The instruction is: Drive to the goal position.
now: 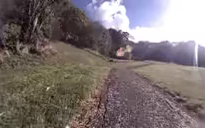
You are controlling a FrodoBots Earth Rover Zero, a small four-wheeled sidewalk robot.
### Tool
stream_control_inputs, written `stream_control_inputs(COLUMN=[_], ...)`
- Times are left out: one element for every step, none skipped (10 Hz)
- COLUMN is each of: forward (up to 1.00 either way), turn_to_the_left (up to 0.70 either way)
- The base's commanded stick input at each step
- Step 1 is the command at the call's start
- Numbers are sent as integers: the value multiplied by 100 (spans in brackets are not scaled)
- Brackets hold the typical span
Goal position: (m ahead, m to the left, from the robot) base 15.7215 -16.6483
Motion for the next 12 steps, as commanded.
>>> stream_control_inputs(forward=[70, 70, 70, 70, 70, 70, 70, 70, 70, 70, 70, 70], turn_to_the_left=[0, -13, -30, -35, -35, -35, -35, -35, -35, -35, -35, -35])
